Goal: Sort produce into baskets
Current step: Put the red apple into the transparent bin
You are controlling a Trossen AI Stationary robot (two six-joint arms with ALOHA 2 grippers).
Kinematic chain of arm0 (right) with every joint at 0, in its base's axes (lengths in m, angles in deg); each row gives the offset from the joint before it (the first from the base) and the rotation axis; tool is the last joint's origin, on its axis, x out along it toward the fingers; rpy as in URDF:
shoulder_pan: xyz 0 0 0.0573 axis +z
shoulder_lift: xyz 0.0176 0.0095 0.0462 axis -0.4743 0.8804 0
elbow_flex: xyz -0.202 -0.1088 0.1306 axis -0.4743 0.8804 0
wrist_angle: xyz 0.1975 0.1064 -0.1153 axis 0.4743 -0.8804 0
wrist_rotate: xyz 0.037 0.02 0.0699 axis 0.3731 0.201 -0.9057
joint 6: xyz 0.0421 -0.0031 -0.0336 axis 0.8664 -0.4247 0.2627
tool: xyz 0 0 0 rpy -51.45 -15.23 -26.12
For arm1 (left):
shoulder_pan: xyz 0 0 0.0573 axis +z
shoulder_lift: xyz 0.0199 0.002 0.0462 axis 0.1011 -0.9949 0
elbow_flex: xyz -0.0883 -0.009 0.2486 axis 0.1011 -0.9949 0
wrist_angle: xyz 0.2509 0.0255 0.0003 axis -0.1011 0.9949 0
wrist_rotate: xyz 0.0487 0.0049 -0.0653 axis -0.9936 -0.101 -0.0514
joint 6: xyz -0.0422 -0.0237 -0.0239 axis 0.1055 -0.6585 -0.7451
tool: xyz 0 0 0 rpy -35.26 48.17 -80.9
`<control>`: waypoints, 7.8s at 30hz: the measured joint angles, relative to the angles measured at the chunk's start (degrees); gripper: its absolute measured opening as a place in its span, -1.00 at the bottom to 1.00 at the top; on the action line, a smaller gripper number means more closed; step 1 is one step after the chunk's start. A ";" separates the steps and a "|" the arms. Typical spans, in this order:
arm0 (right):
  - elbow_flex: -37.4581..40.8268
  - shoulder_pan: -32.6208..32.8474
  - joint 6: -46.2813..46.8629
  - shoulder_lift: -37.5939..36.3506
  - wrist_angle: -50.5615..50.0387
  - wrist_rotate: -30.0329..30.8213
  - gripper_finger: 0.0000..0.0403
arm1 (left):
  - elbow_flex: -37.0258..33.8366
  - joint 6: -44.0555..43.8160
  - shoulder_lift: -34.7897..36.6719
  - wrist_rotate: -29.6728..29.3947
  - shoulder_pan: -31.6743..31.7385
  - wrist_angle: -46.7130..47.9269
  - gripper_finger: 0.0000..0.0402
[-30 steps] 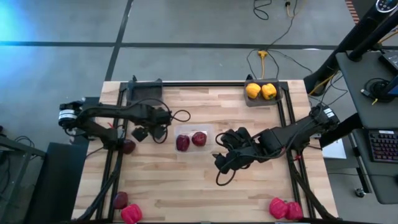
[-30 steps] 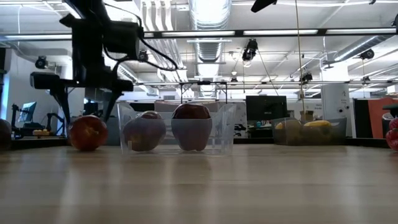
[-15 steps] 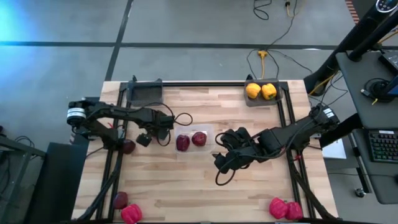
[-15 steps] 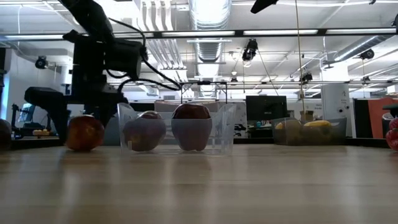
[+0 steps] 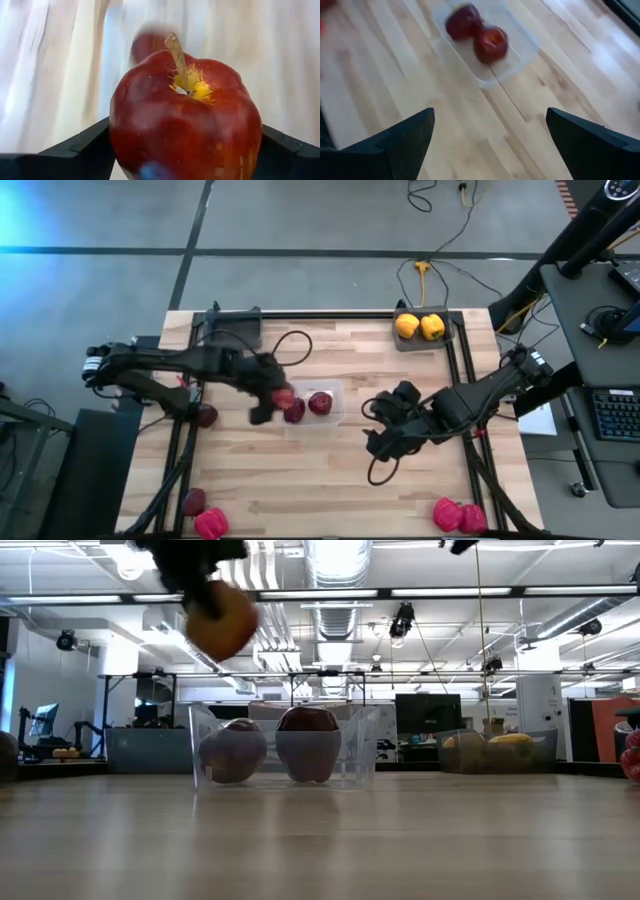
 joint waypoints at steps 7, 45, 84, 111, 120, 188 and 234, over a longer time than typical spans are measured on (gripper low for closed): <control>0.02 6.19 8.25 -0.02 -3.88 0.57 0.86 | -0.86 -12.26 -10.58 -7.56 -1.80 -12.33 0.67; 1.44 7.96 2.98 0.46 2.80 13.73 0.86 | -13.14 -41.31 -5.04 1.48 -2.84 37.95 0.82; 1.66 12.19 7.73 0.48 -1.71 13.31 0.86 | -15.24 -17.72 -30.57 7.35 5.62 37.15 0.26; 1.14 8.82 9.59 -0.83 -5.42 8.79 0.86 | -3.80 -43.14 -14.82 -19.44 -1.70 -22.91 0.31; 1.14 9.22 10.83 -0.79 -5.00 6.45 0.86 | -2.73 -39.71 -18.61 -21.12 -1.64 -24.37 0.63; 5.59 6.68 -1.56 -0.68 1.46 6.97 0.86 | 4.58 -45.48 -20.60 38.06 -58.02 10.93 0.13; 5.62 7.09 2.90 -0.68 2.11 5.86 0.86 | -2.49 -45.07 -2.77 3.39 -36.70 25.11 -0.03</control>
